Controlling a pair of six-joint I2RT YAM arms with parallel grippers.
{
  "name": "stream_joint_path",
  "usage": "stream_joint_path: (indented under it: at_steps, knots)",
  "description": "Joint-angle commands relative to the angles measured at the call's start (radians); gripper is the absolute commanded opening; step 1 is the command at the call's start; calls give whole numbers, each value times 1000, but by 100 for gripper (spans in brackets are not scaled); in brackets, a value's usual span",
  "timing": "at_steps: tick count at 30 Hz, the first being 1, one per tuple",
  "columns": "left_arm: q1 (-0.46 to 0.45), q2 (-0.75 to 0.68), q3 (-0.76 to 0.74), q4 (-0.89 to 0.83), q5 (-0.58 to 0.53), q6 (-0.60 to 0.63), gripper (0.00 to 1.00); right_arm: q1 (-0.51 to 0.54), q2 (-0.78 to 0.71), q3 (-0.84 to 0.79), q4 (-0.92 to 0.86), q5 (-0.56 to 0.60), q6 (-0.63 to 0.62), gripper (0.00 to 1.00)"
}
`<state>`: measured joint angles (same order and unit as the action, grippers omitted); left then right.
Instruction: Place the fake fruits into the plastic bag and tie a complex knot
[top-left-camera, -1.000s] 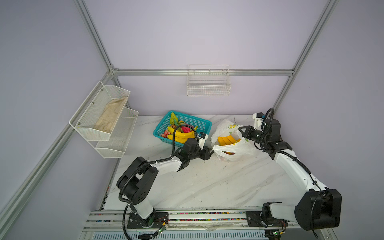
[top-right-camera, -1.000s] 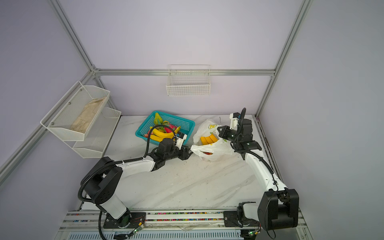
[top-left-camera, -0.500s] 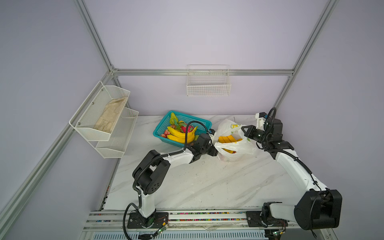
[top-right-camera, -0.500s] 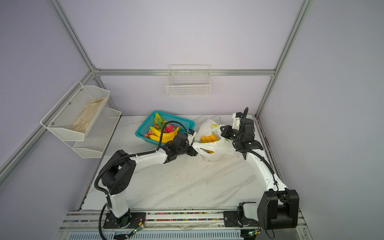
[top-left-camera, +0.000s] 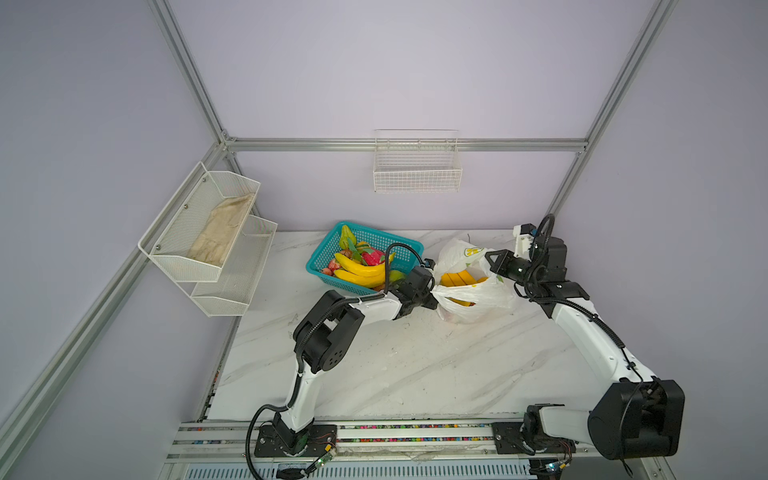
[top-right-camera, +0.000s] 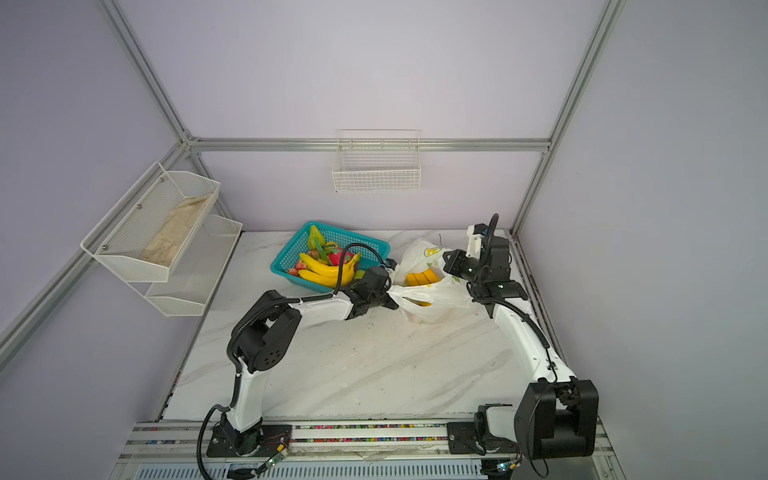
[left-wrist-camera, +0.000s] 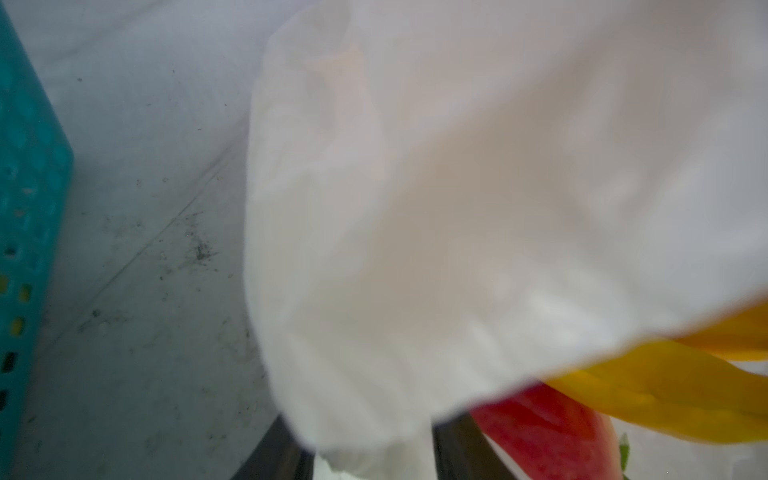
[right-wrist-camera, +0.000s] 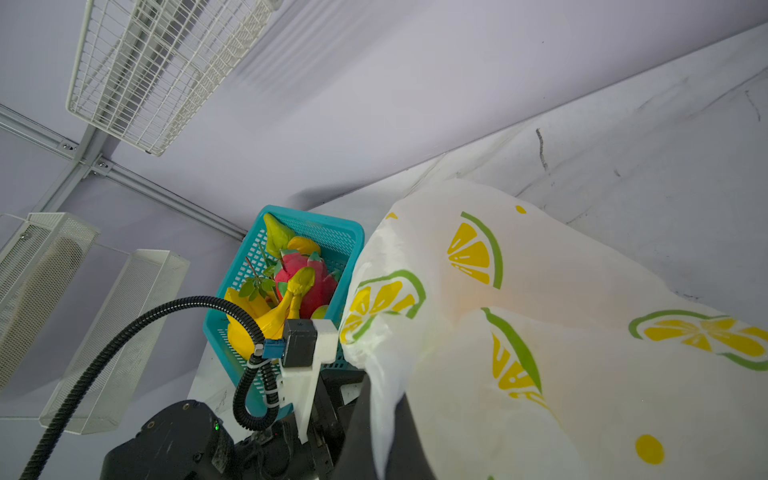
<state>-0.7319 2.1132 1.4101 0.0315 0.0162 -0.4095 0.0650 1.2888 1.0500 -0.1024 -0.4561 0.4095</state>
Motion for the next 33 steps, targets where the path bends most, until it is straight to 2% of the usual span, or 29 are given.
stream_joint_path:
  at_steps: [1,6,10,13,16,20,24,26,33]
  knots:
    - [0,1,96,24,-31,-10,37,-7,-12,38,-1,17,-11,0]
    - [0,2,82,73,-6,12,22,-7,-15,40,-2,29,-13,0]
    - [0,-47,51,108,72,53,1,-7,-25,51,-35,73,-38,0]
    - [0,-133,-2,116,242,47,0,-8,-51,68,-89,176,-84,0]
    - [0,-259,-85,159,382,-10,0,-7,-75,92,-124,241,-103,0]
    - [2,-391,-157,230,512,-86,0,-8,-90,132,-166,278,-114,0]
    - [20,-433,-169,279,632,-187,0,-7,-114,169,-223,333,-137,0]
    - [35,-440,-191,324,652,-224,0,-7,-132,177,-233,357,-143,0]
    - [106,-412,-245,304,624,-247,0,-7,-131,173,-235,335,-148,0]
